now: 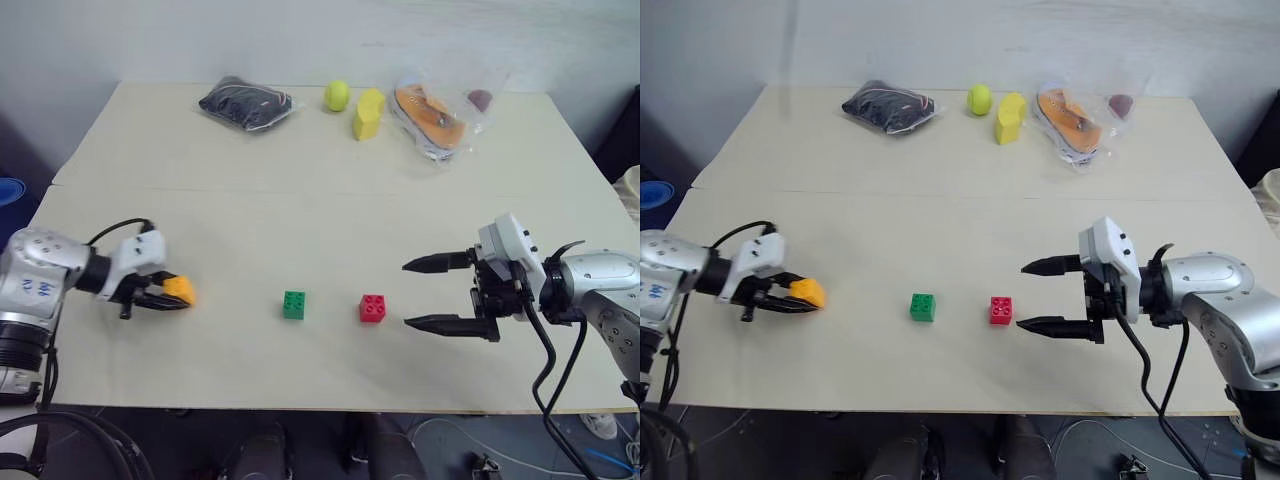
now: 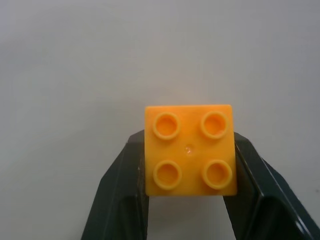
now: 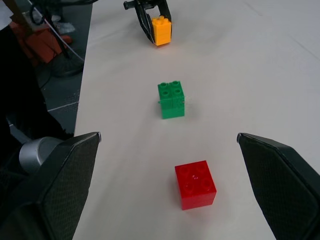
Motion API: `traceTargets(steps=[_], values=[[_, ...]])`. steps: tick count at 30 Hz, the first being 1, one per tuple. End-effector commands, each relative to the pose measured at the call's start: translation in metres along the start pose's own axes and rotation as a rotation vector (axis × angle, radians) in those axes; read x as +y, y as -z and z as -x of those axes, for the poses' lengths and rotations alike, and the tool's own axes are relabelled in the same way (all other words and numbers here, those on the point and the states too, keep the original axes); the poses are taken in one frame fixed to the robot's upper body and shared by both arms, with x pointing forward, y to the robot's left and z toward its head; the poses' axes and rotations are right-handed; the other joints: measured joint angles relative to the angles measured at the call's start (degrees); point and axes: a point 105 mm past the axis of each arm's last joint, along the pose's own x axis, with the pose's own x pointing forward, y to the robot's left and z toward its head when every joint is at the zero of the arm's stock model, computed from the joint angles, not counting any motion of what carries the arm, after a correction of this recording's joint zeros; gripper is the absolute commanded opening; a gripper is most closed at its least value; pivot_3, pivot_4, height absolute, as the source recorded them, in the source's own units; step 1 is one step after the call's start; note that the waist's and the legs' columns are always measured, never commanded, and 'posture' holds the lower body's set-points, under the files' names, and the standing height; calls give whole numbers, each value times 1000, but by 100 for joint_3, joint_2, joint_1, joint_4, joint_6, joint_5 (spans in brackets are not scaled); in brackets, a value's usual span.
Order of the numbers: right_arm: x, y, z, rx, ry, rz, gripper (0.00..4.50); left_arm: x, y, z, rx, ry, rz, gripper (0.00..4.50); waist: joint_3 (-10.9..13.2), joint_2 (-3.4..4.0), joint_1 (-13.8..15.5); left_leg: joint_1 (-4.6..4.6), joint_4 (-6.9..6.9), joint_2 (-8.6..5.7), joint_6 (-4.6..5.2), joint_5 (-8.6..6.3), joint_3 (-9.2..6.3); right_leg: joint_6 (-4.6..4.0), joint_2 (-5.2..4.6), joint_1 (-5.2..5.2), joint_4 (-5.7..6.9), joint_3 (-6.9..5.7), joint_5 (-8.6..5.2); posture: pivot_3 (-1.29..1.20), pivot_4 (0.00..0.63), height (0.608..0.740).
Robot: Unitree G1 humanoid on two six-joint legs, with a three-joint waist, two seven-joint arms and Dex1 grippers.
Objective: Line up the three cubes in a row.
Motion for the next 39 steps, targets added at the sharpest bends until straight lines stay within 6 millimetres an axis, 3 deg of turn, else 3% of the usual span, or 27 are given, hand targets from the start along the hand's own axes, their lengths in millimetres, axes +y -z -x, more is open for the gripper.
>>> traceTargets(steps=[1,9,17,18,21,26,30,34,39], values=[[4,-8,6,4,21,60,4500,0,-26,-13,-7,68,-129,1521,0,0,14,0,3,1,0,0,1,1,2,0,1,0,1,0,150,740],[9,-4,5,-2,61,41,4500,2,-41,-45,21,155,-217,1521,0,0,21,3,4,2,0,0,6,1,23,-1,4,-1,1,0,150,740],[6,1,7,9,87,40,4500,4,-36,-47,47,155,-213,1521,0,0,52,3,5,2,2,1,3,1,21,0,3,2,1,0,150,740],[4,1,8,8,90,41,4500,4,-36,-47,42,148,-200,2241,0,0,53,3,6,1,2,1,3,1,21,0,3,2,1,0,150,740],[2,1,9,7,93,42,4500,1,-38,-42,11,146,-165,3066,0,0,58,4,6,1,2,1,2,1,21,1,4,1,1,0,150,740],[-2,4,14,20,93,39,4500,-2,-42,-16,-46,106,-88,4478,0,0,42,1,7,3,3,1,0,1,20,1,3,1,1,0,150,740],[0,13,38,90,45,9,4500,-6,-30,41,-68,-28,-5,4478,1,1,-7,0,5,10,2,1,-2,1,11,0,-1,3,1,0,150,740],[-1,20,60,146,11,-29,4500,-15,-35,78,-145,-129,28,4478,0,1,-43,2,3,8,4,0,-5,1,6,3,-6,1,0,0,150,740],[-10,26,68,165,4,-40,4500,-32,-50,93,-260,-196,-26,4478,1,2,-27,4,4,7,6,0,-8,1,-3,8,-6,2,0,0,150,740]])
